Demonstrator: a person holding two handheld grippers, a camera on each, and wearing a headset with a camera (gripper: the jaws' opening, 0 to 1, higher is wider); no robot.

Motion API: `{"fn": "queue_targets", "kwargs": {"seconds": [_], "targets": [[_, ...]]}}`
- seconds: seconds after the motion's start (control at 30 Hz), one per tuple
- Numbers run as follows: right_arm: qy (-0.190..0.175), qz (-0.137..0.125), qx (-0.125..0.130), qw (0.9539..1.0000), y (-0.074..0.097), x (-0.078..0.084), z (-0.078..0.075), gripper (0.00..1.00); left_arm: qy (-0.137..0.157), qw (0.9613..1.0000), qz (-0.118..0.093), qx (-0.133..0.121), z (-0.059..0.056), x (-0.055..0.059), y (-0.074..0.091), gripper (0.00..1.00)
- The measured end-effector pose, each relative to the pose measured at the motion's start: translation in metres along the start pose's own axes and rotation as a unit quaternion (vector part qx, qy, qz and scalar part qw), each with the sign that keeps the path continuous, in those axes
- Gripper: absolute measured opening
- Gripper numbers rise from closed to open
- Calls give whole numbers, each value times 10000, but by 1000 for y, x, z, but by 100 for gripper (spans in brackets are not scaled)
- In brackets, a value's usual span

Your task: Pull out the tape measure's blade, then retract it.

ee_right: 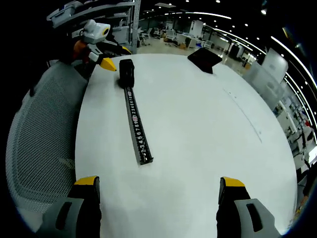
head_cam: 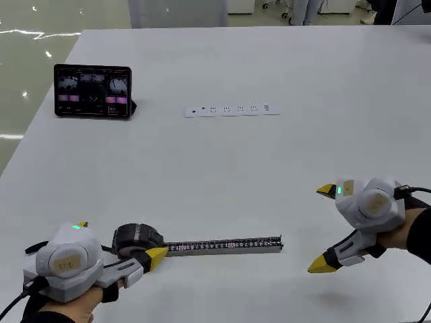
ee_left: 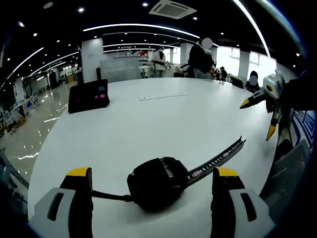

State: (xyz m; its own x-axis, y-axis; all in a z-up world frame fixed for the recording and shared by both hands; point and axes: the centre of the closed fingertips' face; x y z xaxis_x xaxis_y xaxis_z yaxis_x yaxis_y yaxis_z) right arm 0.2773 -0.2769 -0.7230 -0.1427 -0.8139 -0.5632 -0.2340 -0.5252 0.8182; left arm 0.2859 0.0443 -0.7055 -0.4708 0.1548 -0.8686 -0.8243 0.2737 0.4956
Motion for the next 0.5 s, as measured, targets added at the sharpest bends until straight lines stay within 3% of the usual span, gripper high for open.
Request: {"fn": "queue_targets", "kwargs": {"seconds": [0.27,0.5], "targets": [[188,51,-139,9997,-13,-10,-1,99,17,9997,-160,-173,-14,-1,-2,99],[93,57,-238,9997,-26,-15,-2,99,296,9983,-326,-371,-10,1,-3,99]]}}
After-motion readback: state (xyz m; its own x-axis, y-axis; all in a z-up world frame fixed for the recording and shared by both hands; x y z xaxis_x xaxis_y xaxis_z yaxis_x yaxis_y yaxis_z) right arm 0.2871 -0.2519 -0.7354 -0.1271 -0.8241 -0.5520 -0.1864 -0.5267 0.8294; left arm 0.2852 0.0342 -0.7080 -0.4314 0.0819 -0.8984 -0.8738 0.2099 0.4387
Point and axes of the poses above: the centre of the closed fingertips' face, and the gripper's own axes: y roughly backward along the fingers, z roughly to its left, x roughly out of its underside, and after that the axes turned 2 degrees about -z, right-handed
